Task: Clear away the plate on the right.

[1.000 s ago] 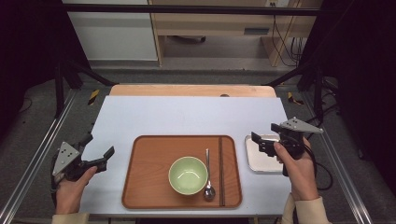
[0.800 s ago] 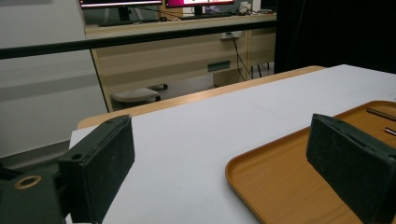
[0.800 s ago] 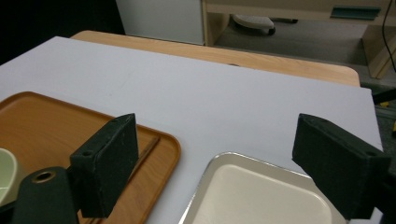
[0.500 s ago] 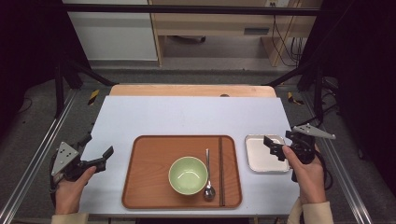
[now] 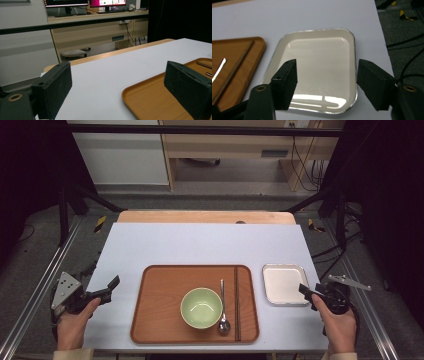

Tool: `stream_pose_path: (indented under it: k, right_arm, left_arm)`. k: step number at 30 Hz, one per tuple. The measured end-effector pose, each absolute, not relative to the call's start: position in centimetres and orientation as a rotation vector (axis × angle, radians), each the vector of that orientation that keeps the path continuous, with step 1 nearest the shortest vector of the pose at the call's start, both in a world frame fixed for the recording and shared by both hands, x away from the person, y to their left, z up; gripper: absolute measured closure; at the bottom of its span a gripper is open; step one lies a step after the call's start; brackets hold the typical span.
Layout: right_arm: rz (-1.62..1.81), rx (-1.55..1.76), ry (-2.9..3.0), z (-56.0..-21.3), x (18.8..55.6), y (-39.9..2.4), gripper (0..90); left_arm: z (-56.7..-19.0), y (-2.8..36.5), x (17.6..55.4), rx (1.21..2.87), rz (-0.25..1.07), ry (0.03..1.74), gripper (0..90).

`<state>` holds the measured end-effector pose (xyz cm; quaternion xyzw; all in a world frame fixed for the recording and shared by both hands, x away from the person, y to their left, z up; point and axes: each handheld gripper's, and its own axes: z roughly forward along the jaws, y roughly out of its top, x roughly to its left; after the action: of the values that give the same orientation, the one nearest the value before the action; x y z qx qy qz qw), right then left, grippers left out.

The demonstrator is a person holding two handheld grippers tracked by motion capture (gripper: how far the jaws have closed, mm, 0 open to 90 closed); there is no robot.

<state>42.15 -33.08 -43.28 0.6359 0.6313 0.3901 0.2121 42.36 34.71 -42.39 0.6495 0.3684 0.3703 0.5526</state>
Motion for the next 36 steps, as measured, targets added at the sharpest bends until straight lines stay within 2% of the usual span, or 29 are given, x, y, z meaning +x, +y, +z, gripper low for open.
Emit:
stream_pose_path:
  k: [7, 13, 22, 36]
  right_arm:
    - [1.013, 1.804, 1.744, -44.3, 41.3, -33.9, 55.7]
    - [0.987, 1.845, 1.724, -45.1, 41.5, -34.8, 64.1]
    - [0.963, 1.907, 1.751, -46.6, 42.6, -34.8, 68.4]
    - [0.982, 1.945, 1.754, -47.1, 43.3, -35.1, 80.6]
  left_arm:
    - [-42.4, 34.7, 42.4, 1.536, 0.877, 0.875, 7.8]
    - [-42.6, 34.4, 42.5, 1.545, 0.869, 0.875, 7.8]
    - [-43.0, 34.0, 42.8, 1.572, 0.861, 0.872, 7.8]
    - [-43.2, 33.6, 42.9, 1.585, 0.854, 0.865, 7.8]
